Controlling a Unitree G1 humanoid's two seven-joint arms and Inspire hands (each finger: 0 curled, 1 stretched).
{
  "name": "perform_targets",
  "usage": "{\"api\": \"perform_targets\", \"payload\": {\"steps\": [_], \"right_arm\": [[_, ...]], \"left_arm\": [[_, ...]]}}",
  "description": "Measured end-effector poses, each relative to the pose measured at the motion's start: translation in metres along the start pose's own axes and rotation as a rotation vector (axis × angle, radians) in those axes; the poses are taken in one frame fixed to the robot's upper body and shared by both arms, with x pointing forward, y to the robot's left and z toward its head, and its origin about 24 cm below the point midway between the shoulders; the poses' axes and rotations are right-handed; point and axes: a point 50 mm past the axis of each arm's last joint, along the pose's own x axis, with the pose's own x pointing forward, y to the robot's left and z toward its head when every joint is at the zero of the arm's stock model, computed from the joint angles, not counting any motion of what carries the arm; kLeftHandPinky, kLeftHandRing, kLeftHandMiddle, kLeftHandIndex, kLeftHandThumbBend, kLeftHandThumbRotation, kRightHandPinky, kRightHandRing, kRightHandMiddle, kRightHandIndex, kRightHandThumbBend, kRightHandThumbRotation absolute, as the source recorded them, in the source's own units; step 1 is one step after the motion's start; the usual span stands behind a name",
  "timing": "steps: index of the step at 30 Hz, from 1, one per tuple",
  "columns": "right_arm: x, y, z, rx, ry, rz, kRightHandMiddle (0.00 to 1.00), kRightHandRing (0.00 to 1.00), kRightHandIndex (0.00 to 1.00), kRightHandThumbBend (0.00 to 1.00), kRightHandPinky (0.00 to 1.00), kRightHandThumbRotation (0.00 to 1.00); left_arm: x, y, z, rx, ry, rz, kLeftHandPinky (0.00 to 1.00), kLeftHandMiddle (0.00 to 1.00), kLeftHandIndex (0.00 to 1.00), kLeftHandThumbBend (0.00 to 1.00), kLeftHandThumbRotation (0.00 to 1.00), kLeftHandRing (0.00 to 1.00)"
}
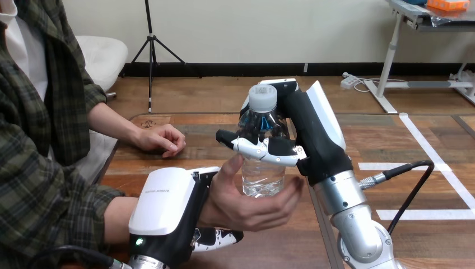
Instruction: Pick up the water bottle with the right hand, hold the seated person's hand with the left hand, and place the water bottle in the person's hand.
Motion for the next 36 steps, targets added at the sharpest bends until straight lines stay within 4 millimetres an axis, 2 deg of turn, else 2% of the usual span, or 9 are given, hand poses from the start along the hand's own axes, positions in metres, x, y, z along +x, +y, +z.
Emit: {"api": "perform_targets", "payload": {"steps": [36], "right_arm": [[-0.0002, -0.0010, -0.0003, 0.019, 0.001, -0.004, 0.00, 0.00, 0.00, 0.25, 0.00, 0.00]], "left_arm": [[0.0020, 0.0019, 0.0014, -0.003, -0.009, 0.034, 0.43, 0.51, 0.49, 0.89, 0.00, 0.47]]}}
